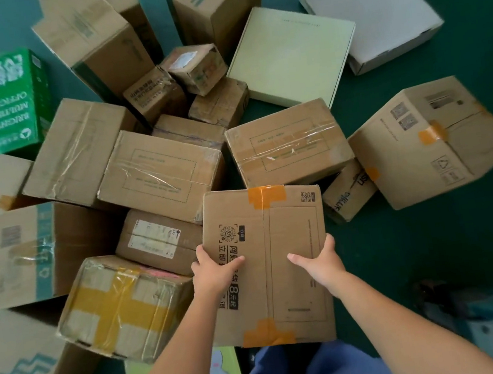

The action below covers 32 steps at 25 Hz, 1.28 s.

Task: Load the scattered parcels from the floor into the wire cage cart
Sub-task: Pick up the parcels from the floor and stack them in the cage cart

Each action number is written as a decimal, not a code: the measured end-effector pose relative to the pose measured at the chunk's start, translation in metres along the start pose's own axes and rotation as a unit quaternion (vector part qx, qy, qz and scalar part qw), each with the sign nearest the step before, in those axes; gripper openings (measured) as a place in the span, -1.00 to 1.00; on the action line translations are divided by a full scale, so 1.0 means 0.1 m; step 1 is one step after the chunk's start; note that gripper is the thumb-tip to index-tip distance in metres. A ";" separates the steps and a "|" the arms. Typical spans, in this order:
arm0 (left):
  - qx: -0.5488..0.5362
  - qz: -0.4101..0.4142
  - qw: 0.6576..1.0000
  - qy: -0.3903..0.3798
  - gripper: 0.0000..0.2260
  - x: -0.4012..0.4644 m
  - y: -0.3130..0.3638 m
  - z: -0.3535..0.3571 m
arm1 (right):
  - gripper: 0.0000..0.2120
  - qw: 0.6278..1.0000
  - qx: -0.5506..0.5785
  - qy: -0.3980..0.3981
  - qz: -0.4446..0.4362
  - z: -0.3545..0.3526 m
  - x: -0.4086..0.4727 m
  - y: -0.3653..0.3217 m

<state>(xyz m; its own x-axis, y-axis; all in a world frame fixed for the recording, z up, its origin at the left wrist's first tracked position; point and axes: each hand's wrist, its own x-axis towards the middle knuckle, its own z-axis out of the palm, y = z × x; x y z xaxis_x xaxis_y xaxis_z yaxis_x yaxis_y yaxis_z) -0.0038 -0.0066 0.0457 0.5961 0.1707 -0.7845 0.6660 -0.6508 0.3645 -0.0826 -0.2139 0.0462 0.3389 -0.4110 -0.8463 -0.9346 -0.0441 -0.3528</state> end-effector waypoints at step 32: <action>0.141 0.149 0.979 -0.020 0.05 -5.83 0.26 -0.73 | -0.02 0.987 0.099 0.103 -0.073 -2.67 -5.21 1.61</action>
<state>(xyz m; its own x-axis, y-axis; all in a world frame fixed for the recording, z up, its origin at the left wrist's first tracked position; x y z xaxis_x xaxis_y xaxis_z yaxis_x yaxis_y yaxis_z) -0.3014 -0.0692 0.5493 0.7227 -0.0834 -0.6862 0.3120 -0.8465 0.4314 -0.4379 -0.2497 0.5367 0.4212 -0.5901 -0.6888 -0.8311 0.0529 -0.5536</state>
